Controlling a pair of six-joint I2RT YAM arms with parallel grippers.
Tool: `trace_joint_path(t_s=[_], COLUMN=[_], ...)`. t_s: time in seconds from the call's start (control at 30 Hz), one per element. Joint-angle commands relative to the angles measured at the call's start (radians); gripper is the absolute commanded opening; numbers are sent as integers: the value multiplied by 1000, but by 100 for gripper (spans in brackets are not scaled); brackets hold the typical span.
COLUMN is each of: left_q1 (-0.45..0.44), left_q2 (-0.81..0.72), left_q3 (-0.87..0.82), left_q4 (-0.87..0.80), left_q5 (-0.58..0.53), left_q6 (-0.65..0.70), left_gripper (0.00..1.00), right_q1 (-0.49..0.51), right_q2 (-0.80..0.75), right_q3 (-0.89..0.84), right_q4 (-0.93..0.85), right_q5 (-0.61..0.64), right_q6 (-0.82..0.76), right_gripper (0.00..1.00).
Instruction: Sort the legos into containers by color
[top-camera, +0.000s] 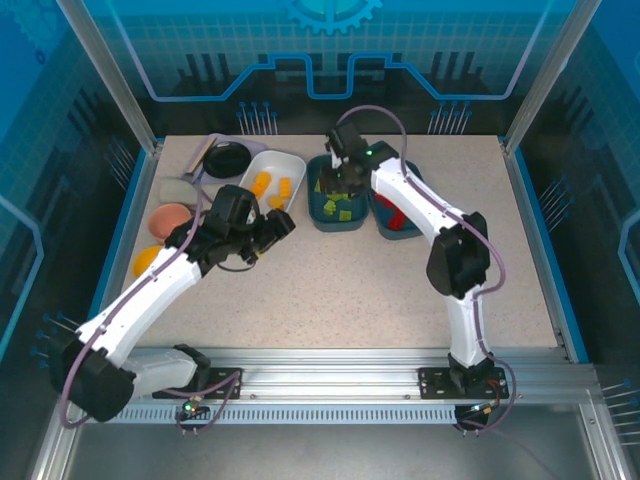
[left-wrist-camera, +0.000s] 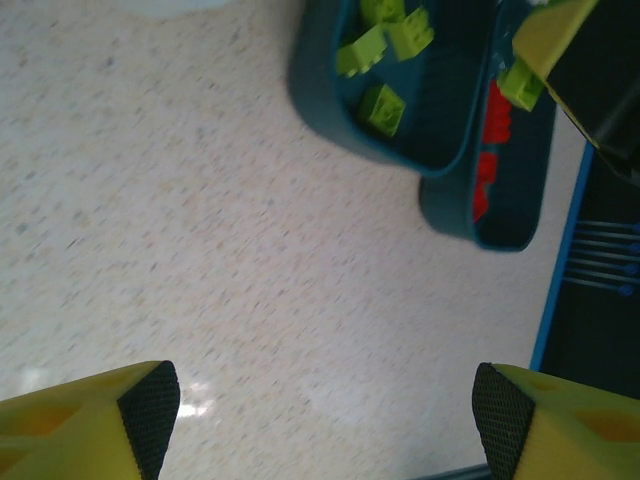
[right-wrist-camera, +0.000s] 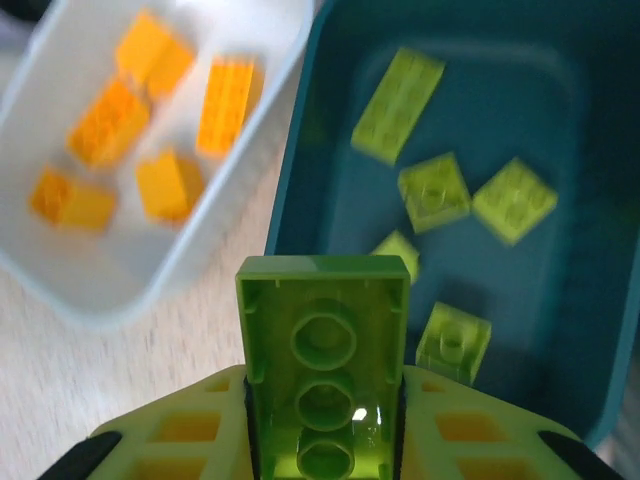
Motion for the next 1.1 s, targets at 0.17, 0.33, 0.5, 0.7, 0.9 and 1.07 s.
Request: trace_joint_path(t_s=[0.17, 0.33, 0.5, 0.7, 0.9, 1.07], left_q1=[48, 67, 69, 71, 72, 72], left_q2=[205, 260, 264, 243, 233, 210], left_q3=[203, 233, 235, 198, 197, 195], left_q4=[107, 133, 133, 131, 121, 103], left_q5=[88, 103, 106, 108, 112, 108], left_q6=[86, 96, 100, 96, 100, 106], left_gripper=[81, 81, 81, 81, 81, 81], right_q1=[-83, -99, -114, -133, -135, -128], right_q2=[361, 433, 509, 529, 541, 509], right_q3=[426, 449, 537, 526, 544, 548], right_q4=[-77, 9, -51, -31, -37, -13], right_q5=[-103, -76, -20, 4, 17, 0], right_q6=[422, 596, 651, 715, 749, 723], right_gripper=[31, 31, 31, 32, 45, 61])
